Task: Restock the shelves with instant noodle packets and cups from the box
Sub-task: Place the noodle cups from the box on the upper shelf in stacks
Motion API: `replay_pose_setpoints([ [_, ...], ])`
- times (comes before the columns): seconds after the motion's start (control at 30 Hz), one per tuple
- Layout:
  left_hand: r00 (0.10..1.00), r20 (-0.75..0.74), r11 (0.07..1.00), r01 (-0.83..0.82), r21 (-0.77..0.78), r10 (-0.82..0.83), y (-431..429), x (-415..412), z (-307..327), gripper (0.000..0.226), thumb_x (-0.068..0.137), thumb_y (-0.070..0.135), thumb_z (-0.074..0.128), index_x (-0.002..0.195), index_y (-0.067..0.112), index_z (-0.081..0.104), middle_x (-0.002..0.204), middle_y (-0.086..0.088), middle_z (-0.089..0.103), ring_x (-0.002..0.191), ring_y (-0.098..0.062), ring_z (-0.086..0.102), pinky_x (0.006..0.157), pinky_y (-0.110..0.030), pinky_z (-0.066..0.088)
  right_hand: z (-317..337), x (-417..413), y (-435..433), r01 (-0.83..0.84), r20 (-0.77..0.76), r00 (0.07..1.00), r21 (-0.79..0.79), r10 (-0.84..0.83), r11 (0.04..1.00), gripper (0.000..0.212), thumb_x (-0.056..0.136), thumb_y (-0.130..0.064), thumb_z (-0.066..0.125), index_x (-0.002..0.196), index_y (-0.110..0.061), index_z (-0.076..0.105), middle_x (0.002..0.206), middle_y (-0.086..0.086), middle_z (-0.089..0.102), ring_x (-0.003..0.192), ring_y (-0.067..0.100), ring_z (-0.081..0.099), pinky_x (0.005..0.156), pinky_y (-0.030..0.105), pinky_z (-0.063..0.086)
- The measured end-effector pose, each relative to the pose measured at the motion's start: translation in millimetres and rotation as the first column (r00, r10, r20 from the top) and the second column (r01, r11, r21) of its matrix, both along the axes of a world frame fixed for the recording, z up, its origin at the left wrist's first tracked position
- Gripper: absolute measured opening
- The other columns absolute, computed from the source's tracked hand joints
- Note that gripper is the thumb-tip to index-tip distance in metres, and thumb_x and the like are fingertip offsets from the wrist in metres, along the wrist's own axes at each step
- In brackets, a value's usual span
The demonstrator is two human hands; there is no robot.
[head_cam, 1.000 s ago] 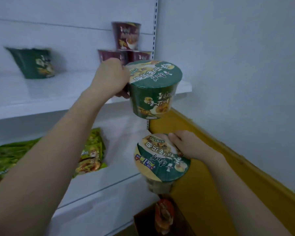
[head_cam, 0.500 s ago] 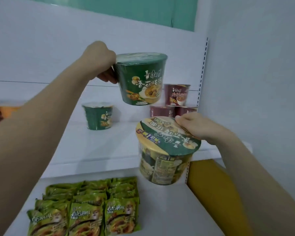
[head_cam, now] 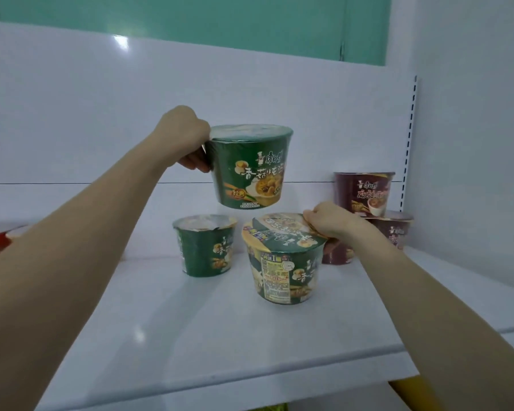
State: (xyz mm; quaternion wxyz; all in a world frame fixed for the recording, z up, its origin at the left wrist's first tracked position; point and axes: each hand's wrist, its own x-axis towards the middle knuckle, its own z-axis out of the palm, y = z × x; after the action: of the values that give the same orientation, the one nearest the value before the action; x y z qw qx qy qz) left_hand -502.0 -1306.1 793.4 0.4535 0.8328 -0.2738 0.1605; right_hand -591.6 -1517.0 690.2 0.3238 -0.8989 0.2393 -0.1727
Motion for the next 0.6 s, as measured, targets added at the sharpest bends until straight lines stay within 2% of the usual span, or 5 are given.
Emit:
replay_pose_setpoints([
  [0.07,0.999,-0.008,1.0,-0.031,-0.004,0.031,1.1,15.0,-4.1,0.023,0.073,0.002,0.032,0.074,-0.008,0.054,0.043,-0.01,0.062,0.044,-0.022,0.063,0.046,-0.021,0.048,-6.4,19.1,-7.8,-0.002,-0.028,1.0,0.035,0.003,0.999,0.035,0.1,-0.024,0.034,0.087,0.001,0.054,0.082,0.018,0.059,0.07,0.04,0.066,0.049,0.036,0.055],
  [0.17,0.997,-0.034,0.997,-0.075,-0.006,0.075,1.8,33.7,-8.6,0.023,0.075,0.002,0.033,0.075,-0.008,0.053,0.042,-0.01,0.062,0.04,-0.02,0.062,0.042,-0.02,0.047,-11.6,41.9,-18.6,0.007,-0.054,0.999,0.059,-0.004,0.998,0.035,0.099,-0.018,0.034,0.072,-0.001,0.049,0.068,0.017,0.055,0.053,0.031,0.06,0.039,0.032,0.052],
  [0.3,0.99,-0.077,0.993,-0.122,-0.006,0.121,-3.6,53.6,-14.2,0.022,0.077,0.001,0.032,0.076,-0.008,0.052,0.042,-0.011,0.061,0.035,-0.018,0.06,0.038,-0.018,0.047,-11.5,70.9,-30.9,-0.003,-0.115,0.993,0.057,0.01,0.998,0.032,0.098,-0.008,0.033,0.072,0.002,0.047,0.063,0.019,0.052,0.033,0.025,0.055,0.035,0.031,0.049],
  [0.47,0.982,-0.115,0.988,-0.151,0.01,0.152,-16.1,73.0,-22.3,0.022,0.078,0.001,0.032,0.078,-0.009,0.051,0.043,-0.012,0.062,0.038,-0.02,0.061,0.043,-0.022,0.049,-15.7,106.9,-48.1,-0.014,-0.146,0.989,0.091,0.028,0.996,0.03,0.096,-0.005,0.036,0.07,0.001,0.048,0.065,0.018,0.053,0.05,0.028,0.055,0.031,0.027,0.046],
  [0.6,0.979,-0.127,0.988,-0.154,0.031,0.157,-27.3,82.9,-28.5,0.021,0.08,0.001,0.033,0.076,-0.009,0.05,0.042,-0.012,0.061,0.035,-0.019,0.06,0.039,-0.02,0.049,-19.4,129.4,-56.9,-0.004,-0.16,0.987,0.122,0.023,0.993,0.03,0.096,-0.007,0.037,0.071,0.003,0.05,0.063,0.019,0.054,0.042,0.03,0.059,0.026,0.03,0.045],
])
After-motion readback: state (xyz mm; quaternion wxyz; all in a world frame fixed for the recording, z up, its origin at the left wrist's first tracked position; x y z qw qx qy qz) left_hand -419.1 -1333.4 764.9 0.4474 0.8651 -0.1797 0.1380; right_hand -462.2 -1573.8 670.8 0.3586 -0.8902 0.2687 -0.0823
